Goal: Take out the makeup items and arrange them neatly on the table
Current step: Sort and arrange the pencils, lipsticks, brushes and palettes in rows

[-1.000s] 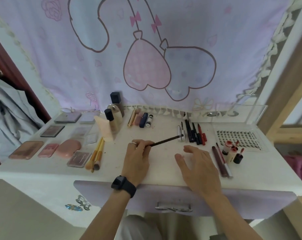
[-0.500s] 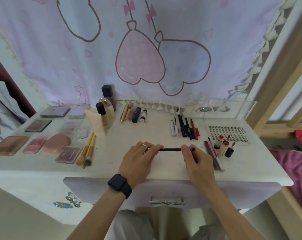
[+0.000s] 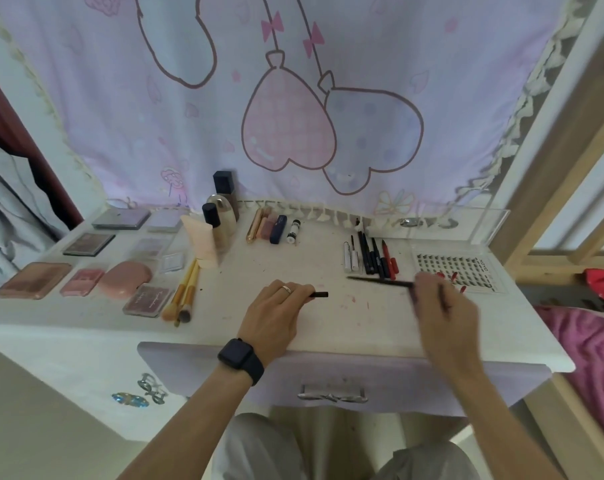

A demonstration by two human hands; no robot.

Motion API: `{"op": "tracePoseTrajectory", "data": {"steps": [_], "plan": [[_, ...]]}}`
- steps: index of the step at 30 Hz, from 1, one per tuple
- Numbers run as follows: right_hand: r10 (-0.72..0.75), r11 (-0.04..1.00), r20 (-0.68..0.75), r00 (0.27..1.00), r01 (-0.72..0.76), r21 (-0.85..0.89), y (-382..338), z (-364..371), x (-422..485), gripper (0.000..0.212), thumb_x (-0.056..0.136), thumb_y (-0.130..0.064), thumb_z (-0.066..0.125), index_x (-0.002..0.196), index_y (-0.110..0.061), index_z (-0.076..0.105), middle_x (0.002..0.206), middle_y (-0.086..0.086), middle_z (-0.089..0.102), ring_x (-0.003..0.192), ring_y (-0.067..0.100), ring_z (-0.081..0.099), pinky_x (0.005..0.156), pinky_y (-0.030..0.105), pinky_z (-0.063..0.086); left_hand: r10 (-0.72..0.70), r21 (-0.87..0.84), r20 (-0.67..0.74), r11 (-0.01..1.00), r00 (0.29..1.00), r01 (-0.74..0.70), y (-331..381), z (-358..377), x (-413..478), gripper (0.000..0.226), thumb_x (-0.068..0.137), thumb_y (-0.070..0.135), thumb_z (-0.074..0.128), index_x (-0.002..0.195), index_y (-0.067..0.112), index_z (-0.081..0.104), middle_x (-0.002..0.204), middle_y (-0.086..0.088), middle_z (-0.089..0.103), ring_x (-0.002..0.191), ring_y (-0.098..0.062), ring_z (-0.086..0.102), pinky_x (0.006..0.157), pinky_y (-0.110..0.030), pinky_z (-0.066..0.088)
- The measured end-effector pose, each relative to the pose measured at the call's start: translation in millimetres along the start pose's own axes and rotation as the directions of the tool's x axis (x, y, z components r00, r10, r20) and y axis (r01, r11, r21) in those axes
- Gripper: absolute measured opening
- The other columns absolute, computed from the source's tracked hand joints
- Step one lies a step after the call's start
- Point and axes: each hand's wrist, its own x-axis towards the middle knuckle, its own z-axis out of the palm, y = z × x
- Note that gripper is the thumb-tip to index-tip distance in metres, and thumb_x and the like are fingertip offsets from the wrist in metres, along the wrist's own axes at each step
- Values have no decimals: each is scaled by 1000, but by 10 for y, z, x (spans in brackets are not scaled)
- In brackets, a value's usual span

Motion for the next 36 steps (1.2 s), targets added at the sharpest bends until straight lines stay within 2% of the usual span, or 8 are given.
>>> {"op": "tracePoseTrajectory", "data": {"steps": [4, 8, 11, 17, 22, 27, 32, 36], "plan": [[-63, 995, -105, 992, 55, -84, -110, -535, 165, 45, 101, -51, 48, 64, -25, 51, 57, -7, 52, 51, 3, 45, 51, 12, 34, -21, 27, -3, 999, 1000, 21, -2, 11, 10, 17, 87, 7, 72, 104, 6, 72, 84, -4, 71, 70, -28, 63, 59, -35, 55], [100, 995, -15, 995, -100, -23, -71, -637, 106, 35, 101, -24, 57, 69, -30, 68, 56, -12, 53, 54, 3, 46, 63, 27, 38, -128, 25, 10, 991, 992, 128, 22, 37, 2, 21, 97, 20, 57, 109, 10, 71, 78, -1, 70, 70, -26, 62, 55, -33, 52], [191, 981, 13, 982, -190, -36, -24, -565, 27, 27, 98, -16, 60, 83, -34, 75, 66, -14, 67, 55, -1, 54, 66, 25, 42, -242, -13, 57, 970, 969, 243, 32, 41, 1, 25, 102, 21, 53, 119, 13, 69, 85, 0, 72, 79, -25, 63, 60, -38, 54], [294, 950, 152, 944, -270, -158, 72, -231, -56, 9, 106, -25, 48, 108, -33, 52, 89, -22, 75, 61, 7, 67, 65, 24, 49, -519, -1, 260, 843, 814, 538, -7, 57, 56, 25, 104, 42, 43, 126, 35, 53, 99, 9, 54, 82, -14, 56, 67, -24, 44], [246, 930, 117, 962, -201, -307, 150, 154, -5, 5, 99, -32, 59, 97, -37, 59, 90, -21, 69, 76, -5, 64, 67, 14, 46, -628, -46, 267, 749, 731, 661, -35, 87, 288, 9, 98, 41, 54, 104, 38, 60, 97, 14, 59, 80, 0, 52, 60, -15, 35], [174, 899, 118, 978, -109, -424, 196, 540, 255, 12, 99, -31, 60, 98, -30, 72, 85, -17, 66, 77, -2, 59, 66, 8, 38, -731, -64, 351, 605, 585, 794, -190, 116, 643, 20, 92, 43, 61, 108, 33, 67, 101, 12, 67, 93, -11, 63, 78, -27, 50], [210, 763, 172, 962, -52, -644, 213, 891, 616, 28, 100, -34, 54, 87, -21, 75, 75, -9, 70, 70, 6, 63, 65, 22, 47, -756, 119, 400, 603, 517, 789, -331, 193, 844, 24, 90, 51, 61, 108, 35, 65, 108, 7, 69, 96, -16, 63, 78, -28, 51], [199, 644, 201, 959, 26, -764, 274, 1130, 811, 32, 103, -39, 47, 99, -17, 71, 95, 3, 71, 91, 21, 65, 71, 28, 43, -747, 139, 423, 613, 513, 778, -391, 302, 906, 29, 88, 55, 61, 109, 36, 65, 108, 8, 70, 97, -16, 64, 81, -30, 54]]}}
